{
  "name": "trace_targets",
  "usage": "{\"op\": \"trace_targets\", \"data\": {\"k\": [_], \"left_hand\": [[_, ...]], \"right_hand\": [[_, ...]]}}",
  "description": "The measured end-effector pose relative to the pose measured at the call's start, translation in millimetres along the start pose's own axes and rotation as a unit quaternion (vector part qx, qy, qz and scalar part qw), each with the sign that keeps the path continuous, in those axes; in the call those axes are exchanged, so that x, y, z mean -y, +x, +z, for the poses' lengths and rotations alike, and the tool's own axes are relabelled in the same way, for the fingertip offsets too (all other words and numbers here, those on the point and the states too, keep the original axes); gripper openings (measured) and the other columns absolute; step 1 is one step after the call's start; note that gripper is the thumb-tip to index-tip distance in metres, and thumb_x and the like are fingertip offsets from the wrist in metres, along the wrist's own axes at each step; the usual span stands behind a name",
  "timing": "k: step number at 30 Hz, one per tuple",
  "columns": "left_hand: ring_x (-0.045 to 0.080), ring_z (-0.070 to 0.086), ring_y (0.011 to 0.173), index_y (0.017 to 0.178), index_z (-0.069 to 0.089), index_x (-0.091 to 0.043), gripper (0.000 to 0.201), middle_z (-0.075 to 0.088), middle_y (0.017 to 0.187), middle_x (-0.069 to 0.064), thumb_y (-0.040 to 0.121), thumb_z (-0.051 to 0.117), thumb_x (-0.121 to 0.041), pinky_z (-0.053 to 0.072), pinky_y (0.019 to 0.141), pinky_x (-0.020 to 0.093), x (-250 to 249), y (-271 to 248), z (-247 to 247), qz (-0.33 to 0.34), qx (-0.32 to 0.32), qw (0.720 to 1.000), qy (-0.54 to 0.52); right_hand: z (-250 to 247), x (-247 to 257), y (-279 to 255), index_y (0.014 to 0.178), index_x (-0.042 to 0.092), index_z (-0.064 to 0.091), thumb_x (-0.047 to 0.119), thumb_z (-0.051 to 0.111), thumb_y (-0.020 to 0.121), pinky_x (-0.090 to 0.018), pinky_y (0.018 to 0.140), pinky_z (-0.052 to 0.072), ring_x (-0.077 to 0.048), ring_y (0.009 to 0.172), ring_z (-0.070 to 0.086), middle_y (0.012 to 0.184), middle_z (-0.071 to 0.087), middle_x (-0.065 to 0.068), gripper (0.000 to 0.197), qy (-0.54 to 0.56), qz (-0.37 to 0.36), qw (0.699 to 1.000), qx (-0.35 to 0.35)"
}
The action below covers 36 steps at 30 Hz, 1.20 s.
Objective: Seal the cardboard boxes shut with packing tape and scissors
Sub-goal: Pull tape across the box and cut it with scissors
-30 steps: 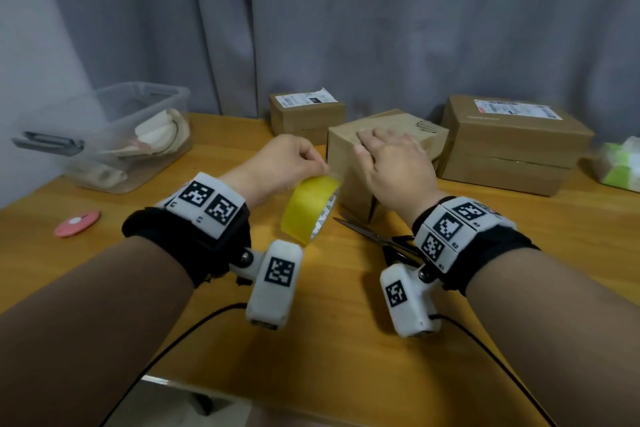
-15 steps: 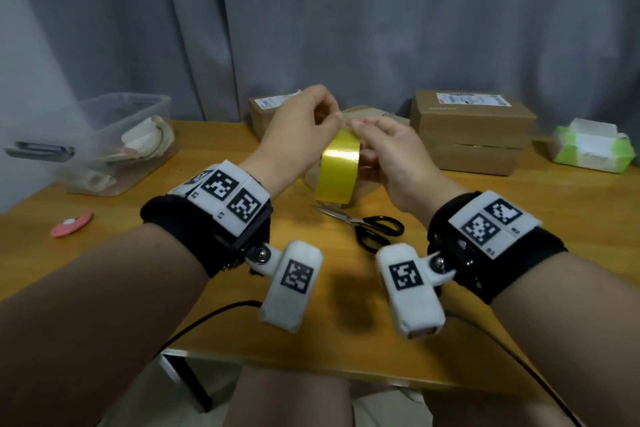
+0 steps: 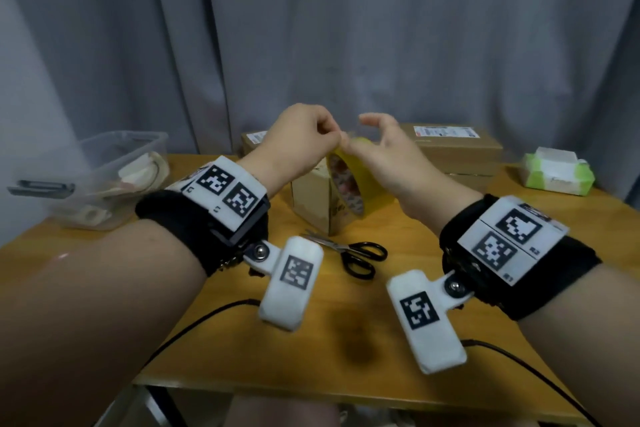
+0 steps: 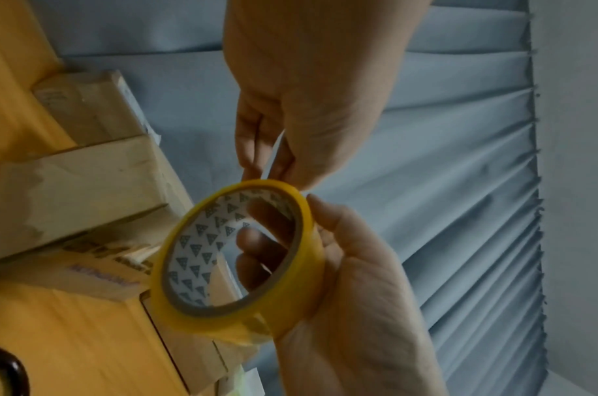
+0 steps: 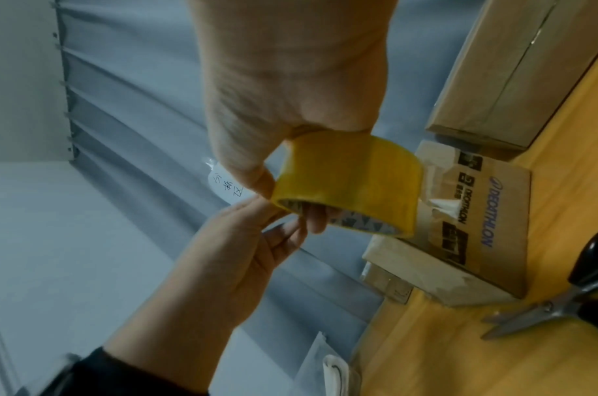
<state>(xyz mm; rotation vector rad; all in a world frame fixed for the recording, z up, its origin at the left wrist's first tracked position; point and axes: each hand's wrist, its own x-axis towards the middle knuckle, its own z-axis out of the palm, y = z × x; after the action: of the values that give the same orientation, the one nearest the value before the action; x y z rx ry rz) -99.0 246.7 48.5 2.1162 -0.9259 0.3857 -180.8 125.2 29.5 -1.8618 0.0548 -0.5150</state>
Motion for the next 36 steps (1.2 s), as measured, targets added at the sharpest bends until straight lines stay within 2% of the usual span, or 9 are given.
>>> {"op": "trace_targets", "data": {"k": [1, 3, 5, 9, 11, 13, 21, 27, 36], "left_hand": [[0.013, 0.059, 0.068, 0.078, 0.065, -0.013, 0.009, 0.058, 0.067, -0.007, 0.087, 0.062, -0.015, 0.05, 0.068, 0.027, -1, 4, 3, -0.012, -0.003, 1.0, -0.001], [0.024, 0.064, 0.075, 0.08, 0.066, -0.007, 0.01, 0.06, 0.068, -0.002, 0.087, 0.06, -0.01, 0.055, 0.073, 0.037, 0, 10, 9, -0.036, 0.011, 0.999, -0.025], [0.023, 0.063, 0.074, 0.078, 0.065, -0.006, 0.011, 0.061, 0.068, 0.001, 0.087, 0.061, -0.009, 0.056, 0.076, 0.039, 2, 15, 13, -0.06, 0.033, 0.996, -0.05], [0.016, 0.058, 0.067, 0.071, 0.062, -0.009, 0.017, 0.064, 0.069, 0.002, 0.087, 0.064, -0.014, 0.051, 0.066, 0.027, 13, 30, 17, -0.099, 0.017, 0.991, -0.088], [0.015, 0.057, 0.065, 0.073, 0.063, -0.006, 0.019, 0.064, 0.07, 0.004, 0.088, 0.065, -0.019, 0.047, 0.059, 0.021, 22, 37, 14, -0.125, -0.005, 0.985, -0.118], [0.014, 0.057, 0.069, 0.08, 0.065, -0.004, 0.02, 0.064, 0.075, 0.006, 0.087, 0.066, -0.022, 0.046, 0.06, 0.02, 36, 42, 16, -0.134, 0.006, 0.986, -0.101], [0.015, 0.054, 0.08, 0.068, 0.055, -0.017, 0.023, 0.059, 0.078, 0.001, 0.089, 0.064, -0.014, 0.042, 0.068, 0.019, 97, 48, 42, -0.175, 0.081, 0.974, -0.117], [0.012, 0.052, 0.077, 0.073, 0.057, -0.014, 0.018, 0.056, 0.076, -0.003, 0.089, 0.063, -0.019, 0.04, 0.067, 0.024, 102, 52, 52, -0.176, 0.074, 0.978, -0.088], [0.028, 0.06, 0.095, 0.088, 0.064, -0.002, 0.02, 0.065, 0.096, 0.013, 0.091, 0.056, -0.02, 0.038, 0.07, 0.025, 93, 59, 56, -0.162, 0.095, 0.98, 0.072]], "right_hand": [[0, 0, 1, 0.131, 0.019, 0.037, 0.029, 0.06, 0.093, -0.011, 0.051, 0.048, 0.002, 0.053, 0.062, 0.085, 0.06, 0.002, 0.045, 0.001, 0.005, 1.0, -0.009], [-5, -1, 6, 0.132, 0.018, 0.041, 0.035, 0.061, 0.092, -0.02, 0.073, 0.05, -0.007, 0.089, 0.066, 0.104, 0.059, 0.0, 0.048, -0.07, 0.004, 0.997, -0.042], [-10, 1, 14, 0.122, 0.015, 0.053, 0.038, 0.06, 0.092, -0.03, 0.082, 0.047, -0.019, 0.107, 0.058, 0.107, 0.055, 0.001, 0.039, -0.153, 0.004, 0.986, -0.06], [-14, 4, 32, 0.097, -0.001, 0.065, 0.038, 0.056, 0.093, -0.028, 0.066, 0.053, -0.029, 0.08, 0.064, 0.082, 0.065, -0.013, 0.04, -0.272, 0.005, 0.962, -0.025], [-16, -4, 41, 0.083, 0.001, 0.061, 0.035, 0.055, 0.094, -0.025, 0.047, 0.04, -0.024, 0.059, 0.056, 0.062, 0.056, -0.007, 0.037, -0.312, 0.045, 0.949, -0.007], [-15, -18, 51, 0.079, 0.006, 0.055, 0.032, 0.056, 0.094, -0.025, 0.047, 0.034, -0.02, 0.053, 0.048, 0.06, 0.049, -0.004, 0.031, -0.296, 0.085, 0.951, -0.003], [17, -56, 82, 0.067, 0.016, 0.044, 0.036, 0.052, 0.094, -0.03, 0.073, 0.043, -0.031, 0.094, 0.061, 0.084, 0.057, -0.009, 0.034, -0.367, 0.156, 0.917, 0.022], [8, -53, 93, 0.065, 0.013, 0.046, 0.032, 0.06, 0.087, -0.027, 0.051, 0.034, -0.024, 0.065, 0.052, 0.065, 0.049, -0.003, 0.032, -0.398, 0.161, 0.903, 0.008], [5, -38, 102, 0.081, 0.011, 0.05, 0.031, 0.067, 0.083, -0.027, 0.052, 0.04, -0.02, 0.066, 0.055, 0.077, 0.056, -0.005, 0.026, -0.444, 0.194, 0.874, 0.038]]}}
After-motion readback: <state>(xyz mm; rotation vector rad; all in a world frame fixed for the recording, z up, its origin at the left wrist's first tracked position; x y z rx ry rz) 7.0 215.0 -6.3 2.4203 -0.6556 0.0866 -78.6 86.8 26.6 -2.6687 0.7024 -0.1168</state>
